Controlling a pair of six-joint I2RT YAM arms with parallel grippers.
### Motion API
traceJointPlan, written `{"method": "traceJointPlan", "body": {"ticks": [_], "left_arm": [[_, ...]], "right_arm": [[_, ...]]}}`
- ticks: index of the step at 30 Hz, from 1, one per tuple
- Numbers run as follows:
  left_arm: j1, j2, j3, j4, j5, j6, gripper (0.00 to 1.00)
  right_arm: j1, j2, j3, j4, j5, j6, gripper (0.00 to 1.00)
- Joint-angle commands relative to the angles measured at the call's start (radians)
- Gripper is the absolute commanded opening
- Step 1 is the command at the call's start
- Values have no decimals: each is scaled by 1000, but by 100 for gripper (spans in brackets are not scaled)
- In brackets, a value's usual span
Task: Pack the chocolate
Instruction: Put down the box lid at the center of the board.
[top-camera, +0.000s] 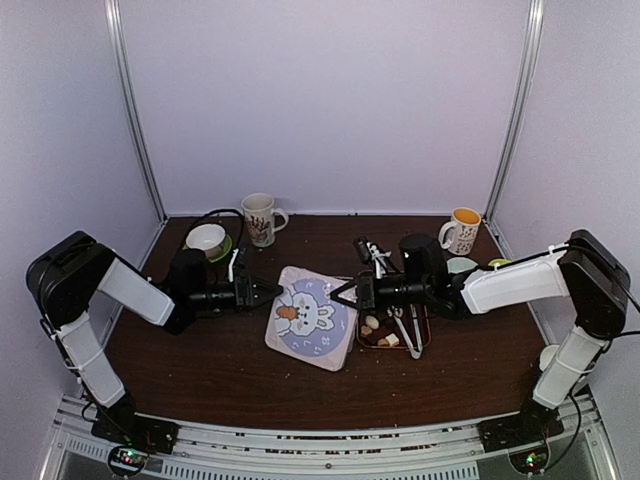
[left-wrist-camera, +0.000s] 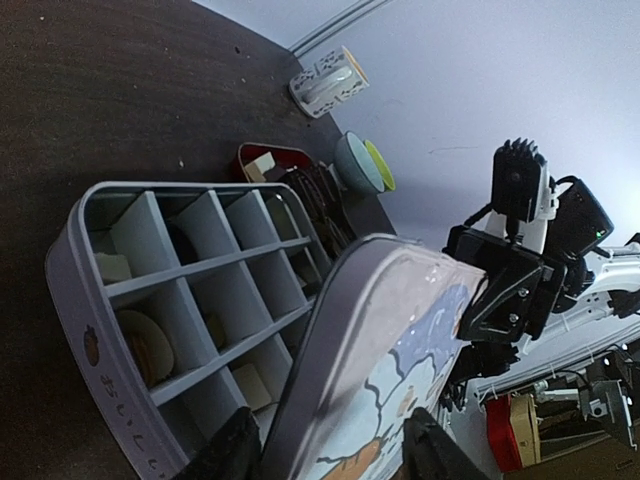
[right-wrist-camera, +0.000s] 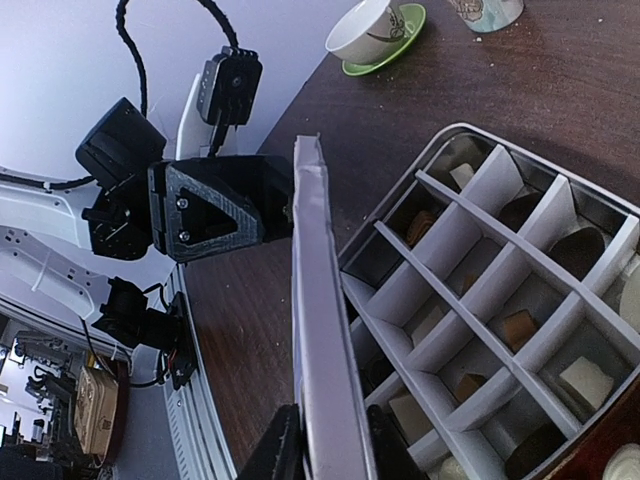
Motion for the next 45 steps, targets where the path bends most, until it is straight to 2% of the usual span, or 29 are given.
{"method": "traceJointPlan", "body": {"ticks": [1,13,16,20,25,31,37,41,45], "left_arm": [[-9,4,57,-117,-24,84,51],[-16,-61,125,-384,-114,213,50],[-15,-75,141,-446,-152,238,53],[-14,-128,152,-552,-226,310,64],[-15,-211,154,-683,-304,396,85],[-55,-270,166,-828,-391,520,98],[-126,-352,136,-912,-515,595,98],[-158,-383,120,-936,-525,636,98],[-220,-351,110,-970,-552,708,98]], "right_arm": [[-17,26,-9,24,43,-13,21],[-59,48,45,-70,76,-108,18],[-76,58,71,-92,73,-134,17],[-96,83,95,-106,63,-152,17],[-110,109,120,-114,53,-162,16],[-117,131,154,-154,58,-184,16],[-119,142,171,-178,71,-200,17],[-123,149,185,-196,73,-213,17],[-132,163,210,-220,70,-234,17]]}}
